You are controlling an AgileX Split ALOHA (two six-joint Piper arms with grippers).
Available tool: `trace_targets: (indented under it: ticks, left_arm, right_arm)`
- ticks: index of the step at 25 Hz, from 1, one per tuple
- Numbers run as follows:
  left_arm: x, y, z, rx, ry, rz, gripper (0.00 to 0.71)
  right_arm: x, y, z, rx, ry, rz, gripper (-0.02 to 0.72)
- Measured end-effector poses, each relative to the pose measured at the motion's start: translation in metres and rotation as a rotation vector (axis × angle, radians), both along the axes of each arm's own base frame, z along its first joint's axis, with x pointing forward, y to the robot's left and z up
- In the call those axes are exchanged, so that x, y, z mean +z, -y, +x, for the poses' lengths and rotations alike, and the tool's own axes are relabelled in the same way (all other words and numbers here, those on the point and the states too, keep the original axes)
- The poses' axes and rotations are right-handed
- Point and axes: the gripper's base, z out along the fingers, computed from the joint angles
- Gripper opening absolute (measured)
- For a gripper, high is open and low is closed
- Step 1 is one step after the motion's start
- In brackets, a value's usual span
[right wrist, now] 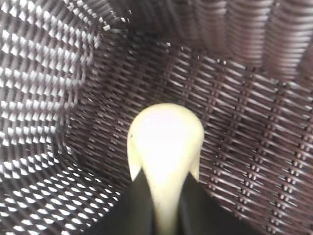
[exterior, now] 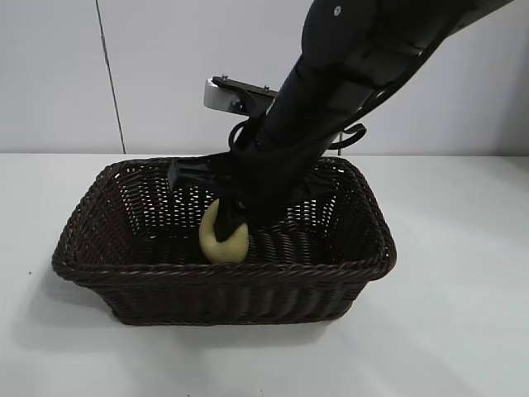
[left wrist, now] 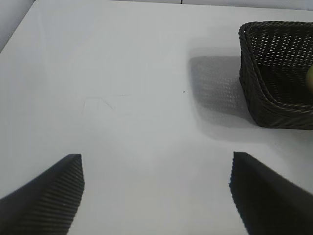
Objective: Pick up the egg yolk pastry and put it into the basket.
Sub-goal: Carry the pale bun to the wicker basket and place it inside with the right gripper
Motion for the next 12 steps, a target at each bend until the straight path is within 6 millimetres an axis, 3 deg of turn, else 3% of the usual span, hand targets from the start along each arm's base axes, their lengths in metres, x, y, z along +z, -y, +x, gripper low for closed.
trace_targets:
  ticks: [3, 4, 8, 12]
  left_arm:
    - [0.000, 0.000, 0.000, 0.000, 0.000, 0.000, 0.596]
    - [0.000, 0.000, 0.000, 0.000, 0.000, 0.000, 0.596]
    - [0.000, 0.000, 0.000, 0.000, 0.000, 0.000, 0.596]
    - [0.000, 0.000, 0.000, 0.000, 0.000, 0.000, 0.596]
  right_arm:
    - [0.012, -0.001, 0.000, 0.042, -0.013, -0.028, 0.420]
    - [0.017, -0.001, 0.000, 0.056, -0.022, -0.039, 0.459]
    - [0.050, -0.006, 0.006, 0.072, -0.045, -0.059, 0.506]
    - [0.080, -0.002, 0.011, 0.019, -0.082, -0.128, 0.508]
